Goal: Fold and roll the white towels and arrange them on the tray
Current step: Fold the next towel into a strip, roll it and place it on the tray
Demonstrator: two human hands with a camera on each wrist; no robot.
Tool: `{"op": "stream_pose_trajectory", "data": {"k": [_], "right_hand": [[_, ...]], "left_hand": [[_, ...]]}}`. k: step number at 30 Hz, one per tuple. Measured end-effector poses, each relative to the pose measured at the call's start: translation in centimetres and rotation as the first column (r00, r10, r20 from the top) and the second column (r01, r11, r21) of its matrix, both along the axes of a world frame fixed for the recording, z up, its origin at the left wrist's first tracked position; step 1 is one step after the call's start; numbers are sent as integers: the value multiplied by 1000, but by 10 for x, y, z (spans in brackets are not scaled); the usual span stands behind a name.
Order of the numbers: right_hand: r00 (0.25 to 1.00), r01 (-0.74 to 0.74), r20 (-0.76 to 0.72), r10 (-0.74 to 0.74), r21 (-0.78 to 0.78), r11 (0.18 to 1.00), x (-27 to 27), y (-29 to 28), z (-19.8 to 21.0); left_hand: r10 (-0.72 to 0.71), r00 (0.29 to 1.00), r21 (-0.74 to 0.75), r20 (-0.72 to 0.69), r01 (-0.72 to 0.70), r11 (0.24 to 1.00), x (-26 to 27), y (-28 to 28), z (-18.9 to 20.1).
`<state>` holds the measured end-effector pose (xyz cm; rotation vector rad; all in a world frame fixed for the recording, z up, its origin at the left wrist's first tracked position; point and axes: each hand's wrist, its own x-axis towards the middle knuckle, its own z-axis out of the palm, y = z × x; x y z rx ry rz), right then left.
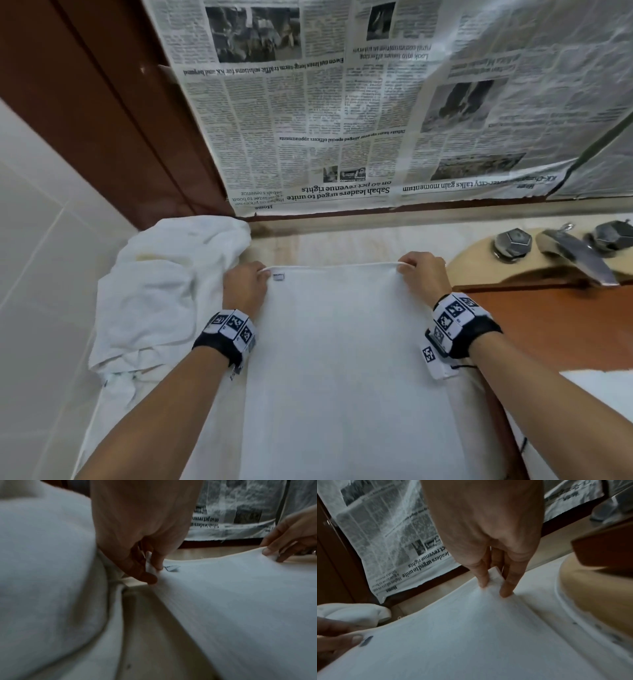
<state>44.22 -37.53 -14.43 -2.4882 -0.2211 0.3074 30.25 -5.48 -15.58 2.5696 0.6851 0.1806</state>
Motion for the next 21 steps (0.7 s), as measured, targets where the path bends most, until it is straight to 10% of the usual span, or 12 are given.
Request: {"op": "stream_pose_trajectory", "data": {"k": [11,15,21], "right_hand": [[996,-3,89,7,-39,999,18,22,-35],[961,-132,244,130,-9,991,-42,30,-36],[877,-442,66,477,-280,852,-104,72,-50]], "left_hand": [[158,983,-65,97,-152,986,20,-3,-38],[12,981,64,193,-25,998,-4,-37,-35],[-245,943,14,-225,254,967,-13,-120,-40]]}}
